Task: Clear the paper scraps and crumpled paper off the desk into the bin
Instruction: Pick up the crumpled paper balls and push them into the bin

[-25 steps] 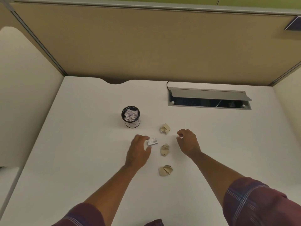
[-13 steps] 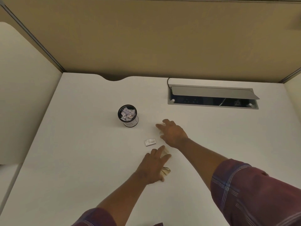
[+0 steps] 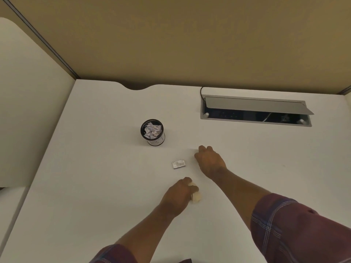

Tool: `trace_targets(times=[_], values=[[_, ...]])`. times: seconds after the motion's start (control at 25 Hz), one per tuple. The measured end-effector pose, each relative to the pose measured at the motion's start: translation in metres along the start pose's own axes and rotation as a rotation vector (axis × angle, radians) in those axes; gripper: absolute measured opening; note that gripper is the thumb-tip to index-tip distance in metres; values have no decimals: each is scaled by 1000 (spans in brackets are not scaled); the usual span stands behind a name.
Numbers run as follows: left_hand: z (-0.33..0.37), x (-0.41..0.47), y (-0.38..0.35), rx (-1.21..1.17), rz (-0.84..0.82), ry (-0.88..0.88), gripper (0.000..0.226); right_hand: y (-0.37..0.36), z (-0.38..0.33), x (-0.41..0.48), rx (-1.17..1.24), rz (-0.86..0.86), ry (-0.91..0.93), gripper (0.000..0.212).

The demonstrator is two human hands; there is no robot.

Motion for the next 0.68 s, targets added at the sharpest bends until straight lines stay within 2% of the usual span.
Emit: trace_targets(times=[0.12,0.28,0.36,0.48,0.6,0.68], values=[[-7,-5,14,-124,72,48,39,1,22,-10,211,50,-180,20],[-39,-22,44,-329,307,234,38,5,51,-35,814,90,-561,12],[-51,-32,64,-376,416,286,38,12,46,-43,1059,118,-636,6],[-69,-41,96,-475,527,364,34,33,28,-33,1138,156,-614,8],[-95,-46,124,-533,605,474,29,69,4,-1,992,250,-474,9],[-112,-51,139,-570,657,521,25,96,-22,24,908,303,-351,20]])
Point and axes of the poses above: each hand's wrist, its own x-axis towards the middle knuckle, its own y-axis out of the back of the hand, z = x × y, the point moved 10 cm from there along x, towards the middle knuckle, and after that the axes turned 10 degrees about z, right-handed, at the moved point
